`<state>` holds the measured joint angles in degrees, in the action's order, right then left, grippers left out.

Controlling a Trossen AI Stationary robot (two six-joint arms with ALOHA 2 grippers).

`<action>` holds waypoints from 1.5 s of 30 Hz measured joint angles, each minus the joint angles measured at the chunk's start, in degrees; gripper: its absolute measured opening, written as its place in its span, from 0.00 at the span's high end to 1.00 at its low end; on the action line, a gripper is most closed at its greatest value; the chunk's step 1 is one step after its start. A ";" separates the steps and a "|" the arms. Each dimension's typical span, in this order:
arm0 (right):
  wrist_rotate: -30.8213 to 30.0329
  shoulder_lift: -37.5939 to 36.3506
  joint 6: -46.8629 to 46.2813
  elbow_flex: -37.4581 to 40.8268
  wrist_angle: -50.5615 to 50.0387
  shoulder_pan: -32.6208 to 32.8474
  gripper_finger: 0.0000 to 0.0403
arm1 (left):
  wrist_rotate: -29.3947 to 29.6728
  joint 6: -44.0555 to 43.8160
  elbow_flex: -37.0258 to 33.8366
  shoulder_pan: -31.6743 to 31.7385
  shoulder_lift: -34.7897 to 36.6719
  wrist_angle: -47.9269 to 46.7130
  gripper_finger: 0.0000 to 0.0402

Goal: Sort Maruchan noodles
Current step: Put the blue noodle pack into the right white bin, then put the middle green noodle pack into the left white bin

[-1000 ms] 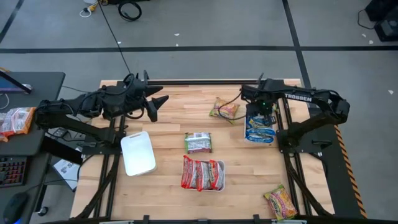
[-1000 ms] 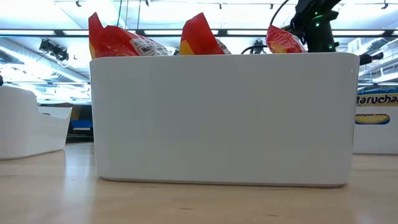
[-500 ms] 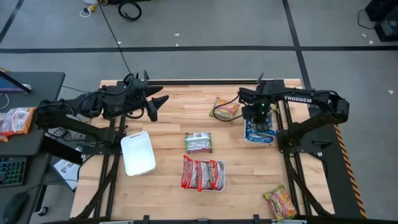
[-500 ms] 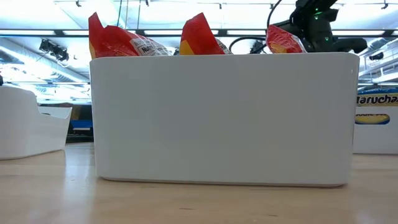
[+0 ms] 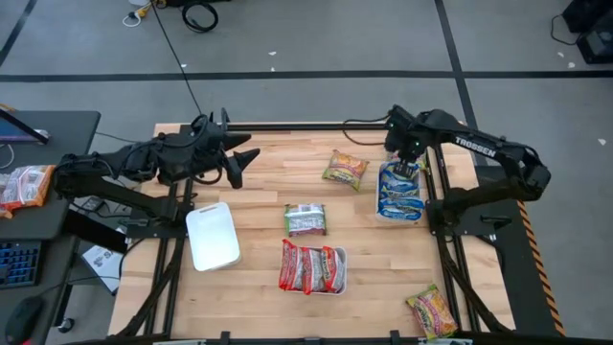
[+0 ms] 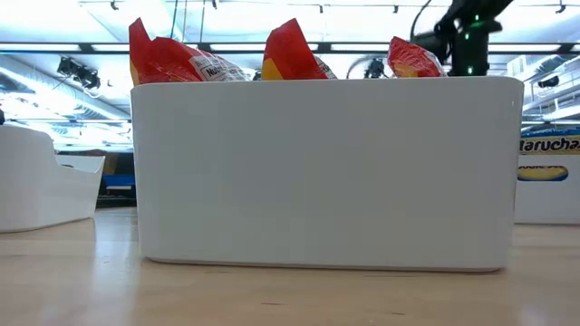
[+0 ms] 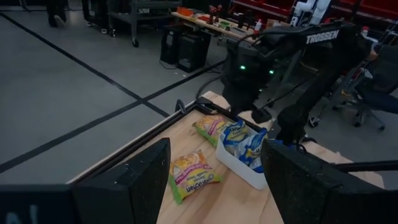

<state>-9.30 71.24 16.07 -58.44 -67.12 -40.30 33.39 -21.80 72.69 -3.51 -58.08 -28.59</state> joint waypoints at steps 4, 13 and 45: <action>0.38 1.85 -1.37 3.24 1.89 -3.13 0.98 | 0.00 0.04 0.00 0.00 0.00 -0.47 0.37; 29.99 4.00 -5.47 2.53 -0.41 -1.53 0.98 | -0.02 0.12 0.00 0.00 0.02 -1.08 0.37; 3.68 13.26 -6.20 -9.92 26.86 38.00 0.97 | 3.45 6.18 0.00 4.60 0.13 -1.91 0.37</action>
<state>-5.62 84.50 9.87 -68.36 -40.26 -2.30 36.84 -15.62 72.69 1.10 -57.95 -30.50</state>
